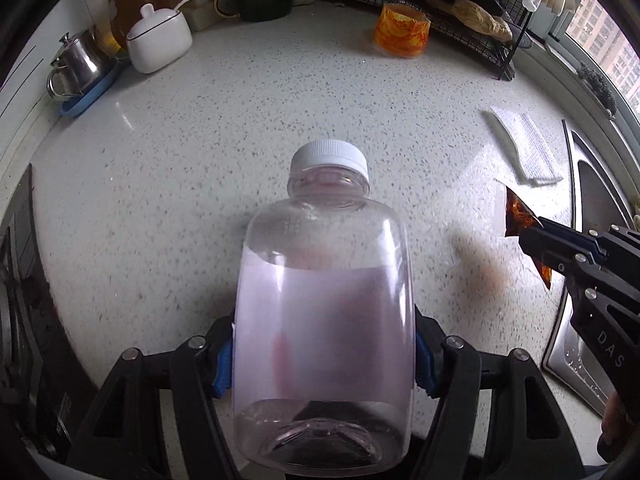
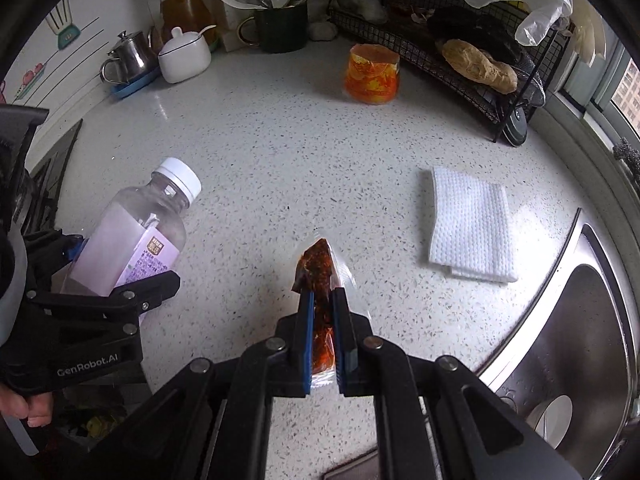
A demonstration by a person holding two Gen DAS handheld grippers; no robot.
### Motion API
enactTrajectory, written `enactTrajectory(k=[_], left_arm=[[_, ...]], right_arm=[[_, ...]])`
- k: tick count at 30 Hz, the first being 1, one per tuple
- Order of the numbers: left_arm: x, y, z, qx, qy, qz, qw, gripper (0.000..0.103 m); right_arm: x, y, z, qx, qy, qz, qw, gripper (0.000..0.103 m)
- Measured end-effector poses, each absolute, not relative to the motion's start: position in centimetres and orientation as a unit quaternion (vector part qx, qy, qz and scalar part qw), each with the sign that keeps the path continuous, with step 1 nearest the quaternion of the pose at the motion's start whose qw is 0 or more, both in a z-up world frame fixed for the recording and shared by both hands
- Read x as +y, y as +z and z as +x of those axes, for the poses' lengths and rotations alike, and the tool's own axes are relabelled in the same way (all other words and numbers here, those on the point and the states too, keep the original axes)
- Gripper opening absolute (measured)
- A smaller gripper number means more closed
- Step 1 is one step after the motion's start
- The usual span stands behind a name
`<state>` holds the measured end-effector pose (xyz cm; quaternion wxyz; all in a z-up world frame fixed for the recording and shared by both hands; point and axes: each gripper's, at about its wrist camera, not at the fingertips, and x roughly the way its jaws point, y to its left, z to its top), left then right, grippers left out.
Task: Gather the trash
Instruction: 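Carry the bottle and sachet down to the red bin with both tools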
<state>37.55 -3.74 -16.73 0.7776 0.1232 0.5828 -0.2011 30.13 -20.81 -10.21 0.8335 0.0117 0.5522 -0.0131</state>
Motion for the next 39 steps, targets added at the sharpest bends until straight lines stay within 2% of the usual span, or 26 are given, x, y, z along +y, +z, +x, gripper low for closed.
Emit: enactTrajectory(k=[16, 21, 30, 39], left_arm=[[5.6, -14.2, 24.3, 0.558, -0.166, 0.097, 0.808, 0.066], [9.1, -15.0, 19.2, 0.568, -0.161, 0.08, 0.803, 0.066], [12.7, -20.8, 13.8, 0.612, -0.145, 0.067, 0.775, 0.066], [12.4, -32.1, 14.7, 0.631, -0.149, 0.076, 0.758, 0.066]], right_arm=[[-12.0, -9.8, 19.6, 0.544, 0.05, 0.016, 0.837, 0.007], [-8.4, -10.0, 14.7, 0.54, 0.066, 0.007, 0.839, 0.007], [-4.2, -14.9, 10.1, 0.571, 0.082, 0.0, 0.817, 0.007], [-4.0, -25.9, 10.9, 0.595, 0.08, -0.014, 0.8, 0.007]])
